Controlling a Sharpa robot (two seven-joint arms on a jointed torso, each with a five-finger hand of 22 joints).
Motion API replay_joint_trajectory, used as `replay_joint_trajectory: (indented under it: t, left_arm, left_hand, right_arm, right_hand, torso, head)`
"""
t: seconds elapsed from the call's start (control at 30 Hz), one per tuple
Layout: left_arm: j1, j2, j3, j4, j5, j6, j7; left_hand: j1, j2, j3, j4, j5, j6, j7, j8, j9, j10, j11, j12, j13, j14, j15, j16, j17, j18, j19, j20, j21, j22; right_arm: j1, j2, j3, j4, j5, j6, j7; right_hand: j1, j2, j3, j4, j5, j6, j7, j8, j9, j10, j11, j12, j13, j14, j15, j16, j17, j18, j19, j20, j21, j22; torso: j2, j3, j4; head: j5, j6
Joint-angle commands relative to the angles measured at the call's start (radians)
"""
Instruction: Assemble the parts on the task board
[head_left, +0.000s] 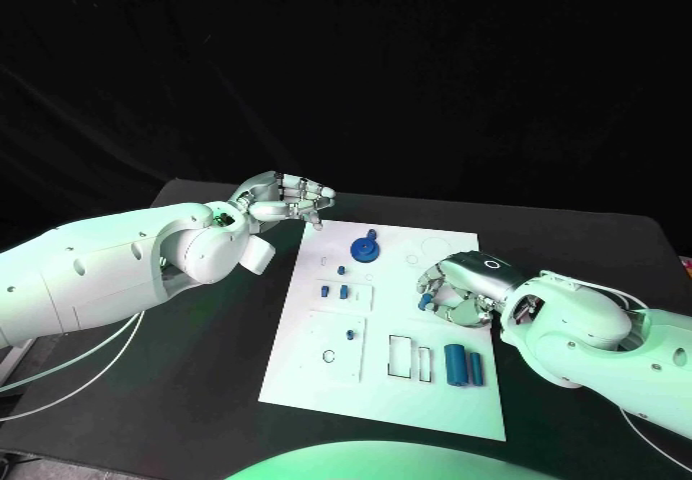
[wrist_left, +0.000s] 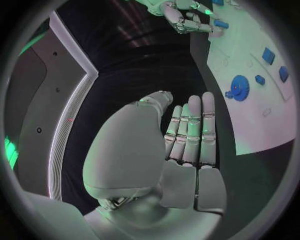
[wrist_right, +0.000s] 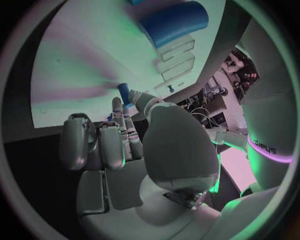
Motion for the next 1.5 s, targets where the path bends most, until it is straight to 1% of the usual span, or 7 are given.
replay_joint_trajectory:
  t: [0.03,0.47,0.63,0.83,1.03,1.3,1.5]
  left_arm:
    - [0.001,0.001,0.001,0.004,-0.004,0.015,-0.005]
    - [0.001,-0.001,0.001,0.003,-0.004,0.014,-0.011]
    - [0.001,-0.002,0.001,0.002,-0.004,0.015,-0.014]
    - [0.001,-0.003,0.001,0.001,-0.004,0.015,-0.016]
    - [0.001,-0.003,0.001,-0.002,-0.004,0.015,-0.018]
    - [0.001,0.002,0.001,-0.007,-0.004,0.019,-0.020]
    - [0.001,0.005,0.001,-0.009,-0.004,0.021,-0.019]
  left_hand:
    - [0.004,0.003,-0.001,-0.006,0.002,-0.007,0.008,-0.003,-0.002,-0.006,0.001,0.002,-0.001,-0.002,0.000,-0.007,-0.001,0.012,-0.002,0.001,-0.004,-0.001]
    - [0.004,0.004,0.000,-0.006,0.002,-0.007,0.008,-0.003,-0.002,-0.006,0.001,0.003,-0.001,-0.002,0.000,-0.007,-0.002,0.012,-0.002,0.001,-0.004,0.000]
    - [0.004,0.004,0.000,-0.006,0.002,-0.007,0.008,-0.003,-0.002,-0.006,0.001,0.003,-0.001,-0.002,0.000,-0.007,-0.002,0.012,-0.002,0.001,-0.004,0.000]
    - [0.005,0.005,0.000,-0.007,0.002,-0.007,0.009,-0.003,-0.002,-0.006,0.001,0.003,-0.002,-0.003,0.000,-0.008,-0.002,0.012,-0.002,0.001,-0.004,0.000]
    - [0.005,0.005,0.000,-0.007,0.002,-0.007,0.009,-0.003,-0.002,-0.006,0.001,0.003,-0.002,-0.003,0.000,-0.008,-0.002,0.012,-0.002,0.001,-0.004,0.000]
    - [0.005,0.005,0.000,-0.007,0.002,-0.007,0.009,-0.003,-0.002,-0.006,0.001,0.004,-0.002,-0.003,0.000,-0.008,-0.003,0.012,-0.002,0.001,-0.004,0.000]
    - [0.004,0.005,0.000,-0.008,0.002,-0.007,0.009,-0.003,-0.002,-0.007,0.001,0.004,-0.002,-0.003,0.001,-0.009,-0.003,0.012,-0.002,0.001,-0.004,0.000]
  right_arm:
    - [-0.002,0.005,0.000,-0.001,-0.002,0.021,0.002]
    - [-0.006,0.016,0.000,-0.011,-0.001,0.025,-0.003]
    - [-0.008,0.015,0.000,-0.010,-0.012,-0.029,-0.022]
    - [-0.008,0.008,0.000,0.001,-0.011,-0.065,-0.034]
    - [0.000,-0.008,0.004,0.031,0.012,-0.086,-0.035]
    - [0.031,-0.034,0.011,0.093,0.060,-0.116,-0.027]
    - [0.040,-0.014,0.013,0.131,0.093,-0.130,-0.011]
  right_hand:
    - [0.007,0.006,0.008,0.001,-0.007,0.011,0.000,0.007,0.002,0.011,-0.001,0.006,-0.001,0.024,-0.007,0.004,0.002,-0.009,0.009,0.001,0.008,0.151]
    - [0.020,0.021,0.030,0.007,-0.030,0.057,-0.007,0.031,0.012,0.035,-0.008,0.002,-0.004,0.027,-0.013,0.010,0.010,-0.012,0.016,-0.005,0.024,0.159]
    - [0.045,0.059,0.069,0.003,-0.095,0.087,-0.014,0.050,0.023,0.063,-0.015,-0.004,-0.006,0.027,-0.019,0.012,0.012,-0.016,0.024,-0.010,0.042,0.169]
    - [0.048,0.066,0.077,0.002,-0.102,0.099,-0.019,0.062,0.032,0.077,-0.019,-0.007,-0.005,0.028,-0.022,0.012,0.013,-0.016,0.026,-0.013,0.046,0.171]
    - [0.044,0.062,0.077,0.003,-0.107,0.100,-0.019,0.064,0.034,0.078,-0.019,-0.011,-0.006,0.028,-0.022,0.013,0.013,-0.016,0.026,-0.013,0.046,0.172]
    - [0.041,0.058,0.075,0.004,-0.109,0.099,-0.019,0.065,0.036,0.077,-0.019,-0.014,-0.007,0.028,-0.022,0.013,0.014,-0.017,0.028,-0.014,0.049,0.173]
    - [0.027,0.042,0.069,0.010,-0.094,0.096,-0.018,0.066,0.039,0.081,-0.018,-0.022,-0.008,0.029,-0.022,0.014,0.016,-0.018,0.030,-0.014,0.054,0.176]
  torso:
    - [0.000,0.0005,-0.0004]
    - [0.000,0.0003,-0.0003]
    - [-0.001,0.0001,0.0001]
    - [-0.001,0.0002,0.0009]
    - [-0.002,-0.0003,-0.0012]
    - [-0.003,-0.0009,0.0003]
    - [-0.002,-0.0008,-0.0006]
  head:
    - [0.001,-0.002]
    - [0.000,-0.004]
    - [-0.001,-0.007]
    - [0.000,-0.009]
    - [0.001,-0.008]
    - [-0.001,-0.006]
    - [0.006,-0.009]
